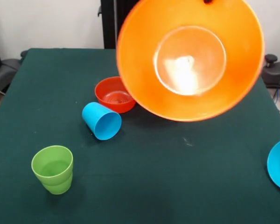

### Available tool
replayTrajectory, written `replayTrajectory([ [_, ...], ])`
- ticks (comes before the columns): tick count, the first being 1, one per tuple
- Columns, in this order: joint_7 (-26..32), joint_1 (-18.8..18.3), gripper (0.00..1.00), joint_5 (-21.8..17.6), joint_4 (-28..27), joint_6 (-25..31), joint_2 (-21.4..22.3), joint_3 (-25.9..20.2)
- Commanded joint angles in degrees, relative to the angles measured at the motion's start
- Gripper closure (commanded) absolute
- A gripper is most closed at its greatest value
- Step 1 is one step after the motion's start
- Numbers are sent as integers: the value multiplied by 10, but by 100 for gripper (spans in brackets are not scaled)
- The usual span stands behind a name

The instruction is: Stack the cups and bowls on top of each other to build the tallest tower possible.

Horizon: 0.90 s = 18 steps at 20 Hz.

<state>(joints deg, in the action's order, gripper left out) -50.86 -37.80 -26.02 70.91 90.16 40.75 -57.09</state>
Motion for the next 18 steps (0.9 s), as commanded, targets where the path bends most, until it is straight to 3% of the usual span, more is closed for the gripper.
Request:
replayTrajectory([
  [1, 145, -75, 100, 33, 133, -100, 41, -68],
  [5, 152, -131, 100, 43, 185, -134, 39, -101],
  [9, 118, -155, 100, 52, 212, -183, 37, -132],
  [11, 88, -181, 100, 73, 237, -273, 14, -179],
  [13, 74, -196, 100, 70, 259, -331, 2, -208],
  [18, 38, -230, 100, 28, 341, -450, -29, -234],
])
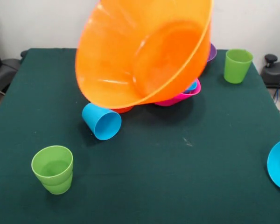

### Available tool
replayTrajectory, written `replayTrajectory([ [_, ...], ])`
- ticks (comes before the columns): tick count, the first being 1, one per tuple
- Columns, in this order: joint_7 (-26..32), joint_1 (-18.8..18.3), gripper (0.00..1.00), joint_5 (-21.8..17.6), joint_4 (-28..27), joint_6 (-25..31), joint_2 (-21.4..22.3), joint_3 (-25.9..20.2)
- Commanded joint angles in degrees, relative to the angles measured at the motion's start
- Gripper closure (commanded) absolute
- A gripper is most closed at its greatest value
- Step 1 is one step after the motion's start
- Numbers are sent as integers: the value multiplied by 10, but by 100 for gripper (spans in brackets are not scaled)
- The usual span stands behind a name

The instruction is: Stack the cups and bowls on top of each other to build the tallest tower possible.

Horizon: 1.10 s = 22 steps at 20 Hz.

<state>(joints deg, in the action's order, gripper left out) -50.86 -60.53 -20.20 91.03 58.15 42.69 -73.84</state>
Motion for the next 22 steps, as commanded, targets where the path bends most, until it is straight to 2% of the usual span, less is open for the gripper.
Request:
replayTrajectory([
  [1, 33, -10, 100, -35, 154, -153, -58, -71],
  [3, 25, -20, 100, -50, 174, -198, -66, -77],
  [5, 25, -21, 100, -70, 186, -222, -48, -77],
  [8, 22, -20, 100, -68, 188, -224, -25, -86],
  [10, 16, -15, 100, -65, 184, -211, -8, -75],
  [15, -8, -33, 100, -43, 206, -215, -21, -72],
  [18, -24, -23, 100, -31, 204, -172, 2, -43],
  [22, -8, -21, 100, -15, 196, -106, 18, -24],
])
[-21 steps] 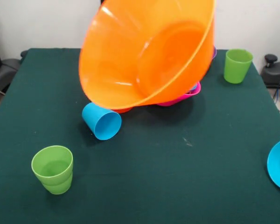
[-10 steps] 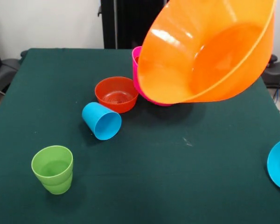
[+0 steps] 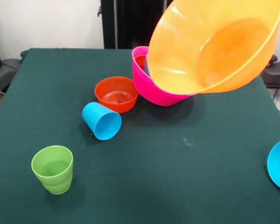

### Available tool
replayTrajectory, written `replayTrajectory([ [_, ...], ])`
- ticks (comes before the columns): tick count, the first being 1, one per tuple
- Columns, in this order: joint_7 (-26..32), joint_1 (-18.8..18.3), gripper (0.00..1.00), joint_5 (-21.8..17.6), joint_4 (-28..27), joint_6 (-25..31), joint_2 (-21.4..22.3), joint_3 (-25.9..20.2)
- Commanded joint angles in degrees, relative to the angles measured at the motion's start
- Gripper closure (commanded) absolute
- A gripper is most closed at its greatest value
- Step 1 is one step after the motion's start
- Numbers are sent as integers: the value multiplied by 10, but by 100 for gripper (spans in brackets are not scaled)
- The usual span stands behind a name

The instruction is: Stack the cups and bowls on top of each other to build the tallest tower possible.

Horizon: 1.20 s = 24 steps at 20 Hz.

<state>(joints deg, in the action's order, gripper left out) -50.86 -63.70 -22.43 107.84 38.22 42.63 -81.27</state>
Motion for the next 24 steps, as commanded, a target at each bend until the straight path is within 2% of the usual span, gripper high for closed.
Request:
replayTrajectory([
  [1, -13, 13, 100, 15, 24, 107, 30, 51],
  [3, -8, 11, 100, 25, 19, 128, 39, 49],
  [6, 6, -13, 100, 41, 25, 149, 49, 27],
  [12, 22, -67, 100, 42, 61, 136, 50, -15],
  [15, 23, -84, 100, 47, 69, 153, 61, -26],
  [18, 7, -92, 100, 49, 79, 172, 83, -18],
  [20, -12, -91, 100, 47, 91, 167, 88, -6],
  [24, -38, -118, 100, 38, 144, 126, 113, -24],
])
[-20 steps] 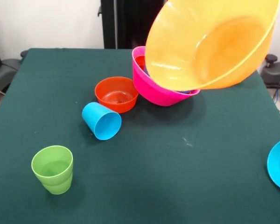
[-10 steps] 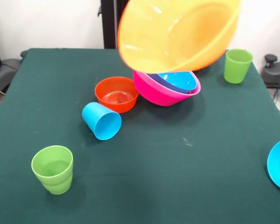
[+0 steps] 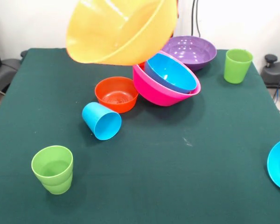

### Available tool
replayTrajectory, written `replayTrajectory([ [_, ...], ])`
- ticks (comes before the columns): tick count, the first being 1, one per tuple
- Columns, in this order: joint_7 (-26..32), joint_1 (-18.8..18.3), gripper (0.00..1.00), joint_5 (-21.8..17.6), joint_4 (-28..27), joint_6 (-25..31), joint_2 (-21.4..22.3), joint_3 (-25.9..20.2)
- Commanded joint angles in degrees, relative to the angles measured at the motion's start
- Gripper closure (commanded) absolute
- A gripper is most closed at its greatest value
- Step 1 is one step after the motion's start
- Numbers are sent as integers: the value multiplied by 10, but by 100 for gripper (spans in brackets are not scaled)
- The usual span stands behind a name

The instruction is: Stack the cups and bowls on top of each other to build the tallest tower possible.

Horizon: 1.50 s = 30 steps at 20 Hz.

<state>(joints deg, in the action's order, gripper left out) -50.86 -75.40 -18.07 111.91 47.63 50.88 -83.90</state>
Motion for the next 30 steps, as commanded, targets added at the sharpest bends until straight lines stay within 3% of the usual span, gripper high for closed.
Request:
replayTrajectory([
  [1, -46, -10, 100, -7, 122, 14, 39, -10],
  [4, -77, -59, 100, 2, 175, -33, 88, -88],
  [9, -151, -194, 100, 45, 209, -21, 147, -319],
  [11, -177, -239, 100, 45, 204, 7, 147, -399],
  [13, -182, -263, 100, 39, 208, 14, 133, -432],
  [21, -173, -256, 100, -8, 255, -60, 95, -404],
  [25, -177, -232, 100, 33, 276, -42, 54, -362],
  [28, -188, -211, 100, 76, 323, -72, -28, -316],
  [30, -192, -209, 100, 82, 356, -108, -80, -301],
])
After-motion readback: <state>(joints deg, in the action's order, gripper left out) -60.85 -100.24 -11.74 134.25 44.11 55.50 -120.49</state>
